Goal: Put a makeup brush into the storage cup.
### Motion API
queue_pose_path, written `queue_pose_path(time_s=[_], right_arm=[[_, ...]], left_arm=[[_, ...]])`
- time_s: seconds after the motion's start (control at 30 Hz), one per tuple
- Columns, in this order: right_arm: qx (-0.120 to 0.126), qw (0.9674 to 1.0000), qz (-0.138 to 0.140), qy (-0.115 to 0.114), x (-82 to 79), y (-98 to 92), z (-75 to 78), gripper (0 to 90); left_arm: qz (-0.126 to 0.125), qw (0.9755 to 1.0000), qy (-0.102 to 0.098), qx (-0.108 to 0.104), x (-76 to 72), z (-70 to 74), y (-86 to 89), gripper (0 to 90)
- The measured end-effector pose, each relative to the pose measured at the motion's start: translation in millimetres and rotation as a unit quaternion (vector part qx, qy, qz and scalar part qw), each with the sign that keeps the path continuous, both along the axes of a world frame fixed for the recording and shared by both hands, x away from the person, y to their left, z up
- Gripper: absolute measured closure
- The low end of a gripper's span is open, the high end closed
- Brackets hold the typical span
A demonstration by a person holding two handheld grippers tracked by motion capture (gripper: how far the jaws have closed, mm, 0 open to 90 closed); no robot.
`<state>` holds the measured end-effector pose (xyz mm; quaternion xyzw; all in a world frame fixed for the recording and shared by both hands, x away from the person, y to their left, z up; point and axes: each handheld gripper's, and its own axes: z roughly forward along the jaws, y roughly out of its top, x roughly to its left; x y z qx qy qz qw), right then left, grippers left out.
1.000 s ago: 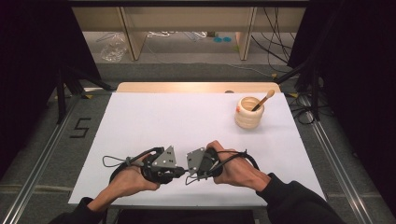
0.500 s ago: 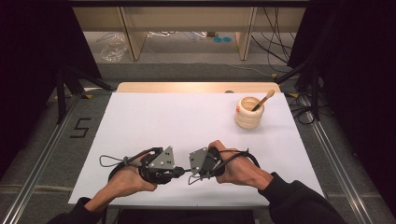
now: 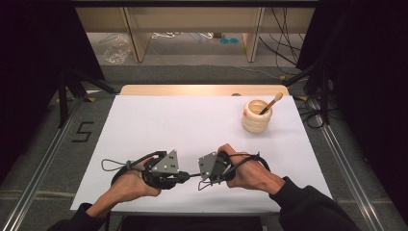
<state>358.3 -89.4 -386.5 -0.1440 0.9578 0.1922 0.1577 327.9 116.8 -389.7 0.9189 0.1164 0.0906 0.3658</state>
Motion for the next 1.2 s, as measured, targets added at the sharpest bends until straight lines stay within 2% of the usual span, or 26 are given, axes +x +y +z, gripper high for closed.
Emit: queue_pose_path(time_s=[0.07,0.13,0.17,0.3,0.33,0.4,0.43,0.5,0.63,0.67,0.7,0.8,0.87,0.9,0.97,1.13,1.2], right_arm=[[-0.005,1.0000,0.000,-0.003,-1.4,0.2,1.1,84.3],[-0.010,0.9999,0.002,-0.007,-1.9,0.5,1.6,84.3],[-0.013,0.9999,0.001,-0.010,-2.7,1.0,1.7,84.3],[-0.017,0.9996,0.008,-0.022,-5.9,4.9,3.3,84.3],[-0.021,0.9994,0.014,-0.025,-6.1,6.3,4.1,84.3],[-0.024,0.9991,0.018,-0.031,-6.9,8.8,4.7,84.3],[-0.023,0.9989,0.028,-0.030,-6.1,9.9,4.6,84.3],[-0.027,0.9988,0.022,-0.034,-7.4,10.6,4.6,84.3],[-0.028,0.9982,0.037,-0.038,-6.7,11.7,4.2,84.3],[-0.030,0.9982,0.028,-0.043,-8.2,11.8,4.3,84.3],[-0.025,0.9986,0.032,-0.034,-7.5,12.1,2.4,84.3],[-0.021,0.9985,0.041,-0.029,-6.5,12.5,1.3,84.3],[-0.031,0.9981,0.041,-0.034,-7.2,13.1,2.3,84.3],[-0.036,0.9975,0.038,-0.046,-7.9,13.1,3.5,84.3],[-0.039,0.9971,0.042,-0.050,-7.9,13.8,3.0,84.3],[-0.039,0.9971,0.042,-0.051,-8.4,14.4,2.7,84.3],[-0.043,0.9979,0.021,-0.045,-11.1,13.4,2.9,84.3]], left_arm=[[0.003,1.0000,0.003,0.002,0.1,-1.5,-1.1,84.6],[-0.004,0.9998,0.002,0.019,1.2,-2.8,-2.2,84.3],[0.004,0.9999,0.006,0.009,0.6,-4.5,-3.6,83.9],[0.002,0.9998,0.017,0.014,2.0,-6.3,-7.3,81.9],[-0.010,0.9993,0.013,0.033,4.0,-5.1,-6.7,81.4],[0.003,0.9996,0.020,0.017,3.2,-7.6,-9.2,81.5],[0.004,0.9996,0.022,0.018,3.4,-7.7,-9.2,81.6],[0.008,0.9995,0.028,0.016,3.4,-8.3,-9.2,82.5],[0.011,0.9991,0.035,0.019,5.0,-8.8,-9.1,83.1],[0.011,0.9990,0.037,0.021,5.7,-8.9,-9.1,83.1],[0.012,0.9990,0.038,0.021,5.5,-9.2,-9.5,83.2],[0.018,0.9988,0.043,0.016,4.9,-10.0,-10.8,83.3],[0.010,0.9987,0.039,0.030,6.2,-9.0,-10.5,83.1],[0.008,0.9986,0.038,0.035,6.6,-8.7,-10.3,83.0],[0.009,0.9991,0.034,0.024,7.3,-10.3,-12.3,82.9],[0.006,0.9992,0.026,0.028,8.8,-10.3,-11.9,83.4],[-0.002,0.9991,0.016,0.039,10.2,-9.5,-10.7,84.0]])
